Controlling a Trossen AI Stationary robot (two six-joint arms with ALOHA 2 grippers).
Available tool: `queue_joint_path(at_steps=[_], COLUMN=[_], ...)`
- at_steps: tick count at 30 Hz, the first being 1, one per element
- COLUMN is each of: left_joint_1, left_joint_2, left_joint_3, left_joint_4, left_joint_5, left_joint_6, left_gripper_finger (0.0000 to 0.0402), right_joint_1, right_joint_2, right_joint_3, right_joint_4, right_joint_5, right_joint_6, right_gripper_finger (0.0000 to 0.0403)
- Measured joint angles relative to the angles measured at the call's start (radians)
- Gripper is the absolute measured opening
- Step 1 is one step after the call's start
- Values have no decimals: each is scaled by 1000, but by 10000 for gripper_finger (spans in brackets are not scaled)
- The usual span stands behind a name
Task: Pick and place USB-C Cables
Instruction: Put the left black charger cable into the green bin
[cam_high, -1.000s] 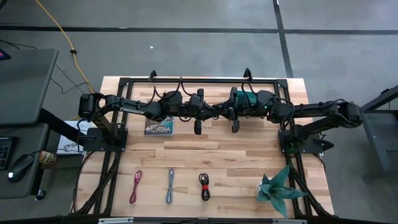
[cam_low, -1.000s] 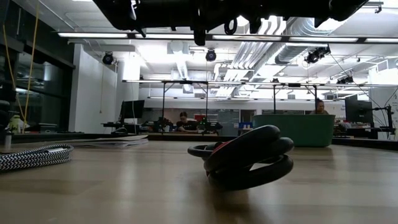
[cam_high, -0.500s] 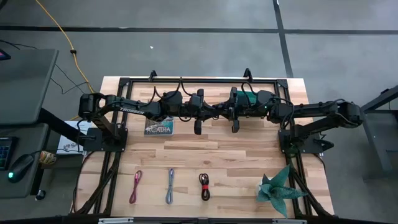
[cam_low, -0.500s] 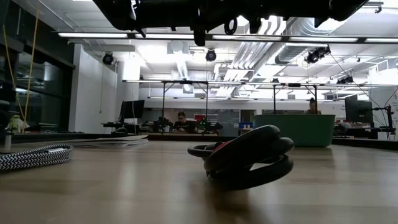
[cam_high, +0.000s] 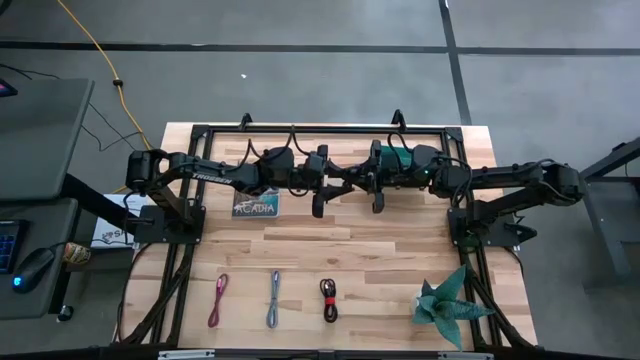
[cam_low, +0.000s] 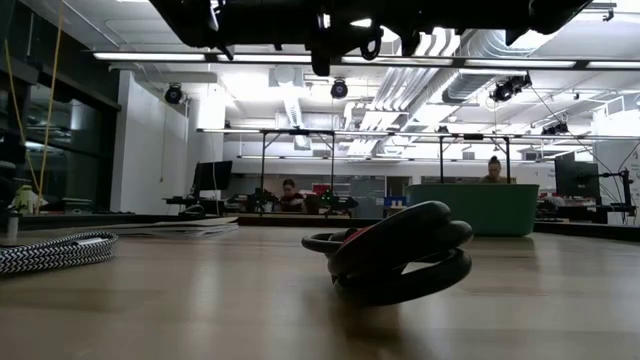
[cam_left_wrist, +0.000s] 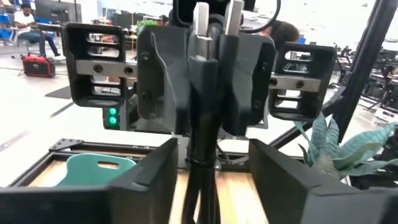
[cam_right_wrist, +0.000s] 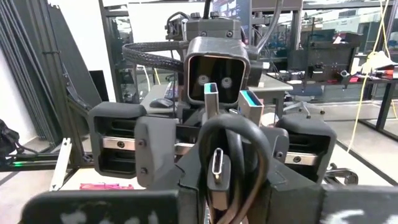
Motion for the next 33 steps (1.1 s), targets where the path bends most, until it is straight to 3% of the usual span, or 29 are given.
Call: queue_joint_path(at_steps=[6, 16, 26, 33], left_joint_1=[0, 2, 65, 106], left_joint_2=[0, -38, -252, -455], left_joint_3=[0, 0, -23, -207], left_joint_4=[-8, -78, -399, -319], left_joint_5=[0, -1, -6, -72], left_joint_6=[0, 35, 90, 89], left_gripper_finger=[231, 239, 239, 239], right_joint_1=[0, 0, 0, 0], right_joint_2=[0, -3, -136, -304], right_joint_3=[0, 0, 0, 0], right_joint_4=[1, 1, -198, -485], right_joint_5=[0, -1, 4, 99], right_joint_6=[0, 0, 5, -5], right_gripper_finger=[55, 55, 55, 55])
